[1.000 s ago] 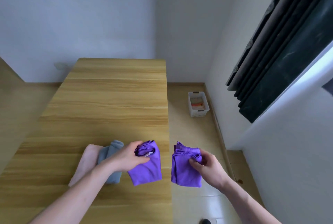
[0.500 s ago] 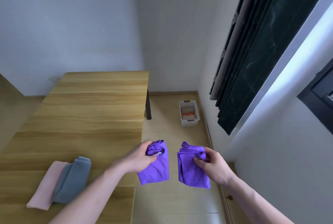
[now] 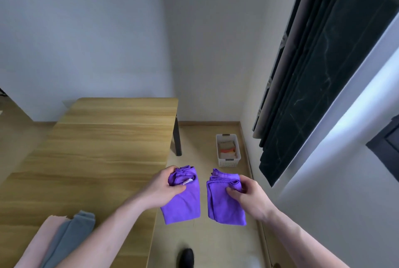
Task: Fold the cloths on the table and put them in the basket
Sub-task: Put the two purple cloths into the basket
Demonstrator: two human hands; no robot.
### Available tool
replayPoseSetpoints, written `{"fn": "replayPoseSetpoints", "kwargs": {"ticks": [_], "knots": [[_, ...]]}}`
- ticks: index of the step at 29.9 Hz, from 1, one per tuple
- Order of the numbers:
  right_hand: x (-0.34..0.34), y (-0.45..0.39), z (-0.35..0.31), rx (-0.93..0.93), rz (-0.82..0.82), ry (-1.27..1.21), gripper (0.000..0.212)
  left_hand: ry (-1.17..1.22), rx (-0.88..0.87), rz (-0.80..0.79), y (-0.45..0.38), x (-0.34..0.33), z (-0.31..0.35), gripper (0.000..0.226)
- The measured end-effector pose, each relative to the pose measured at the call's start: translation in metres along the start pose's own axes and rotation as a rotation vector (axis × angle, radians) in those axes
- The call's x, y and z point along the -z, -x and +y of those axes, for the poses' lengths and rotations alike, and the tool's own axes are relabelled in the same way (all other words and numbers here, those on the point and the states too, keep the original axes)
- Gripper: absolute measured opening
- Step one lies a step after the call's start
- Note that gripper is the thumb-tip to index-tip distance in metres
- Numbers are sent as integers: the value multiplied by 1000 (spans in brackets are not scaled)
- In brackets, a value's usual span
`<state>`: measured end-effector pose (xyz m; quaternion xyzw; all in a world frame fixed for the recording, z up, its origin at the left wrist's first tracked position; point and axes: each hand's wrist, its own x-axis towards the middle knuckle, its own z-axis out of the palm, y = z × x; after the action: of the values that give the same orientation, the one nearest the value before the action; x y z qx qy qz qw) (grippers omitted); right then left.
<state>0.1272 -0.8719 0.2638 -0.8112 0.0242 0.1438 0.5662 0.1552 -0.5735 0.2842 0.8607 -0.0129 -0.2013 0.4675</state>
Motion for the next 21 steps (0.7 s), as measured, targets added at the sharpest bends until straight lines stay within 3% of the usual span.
{"fn": "replayPoseSetpoints", "kwargs": {"ticks": [8,21], "knots": [[5,-104,-23,-18,38,-34,12,19,-30,-7,-94,44,0,17],[31,-260,-25,-266,306,-149,5,-161,-32,-140,-299,105,27,13]]}}
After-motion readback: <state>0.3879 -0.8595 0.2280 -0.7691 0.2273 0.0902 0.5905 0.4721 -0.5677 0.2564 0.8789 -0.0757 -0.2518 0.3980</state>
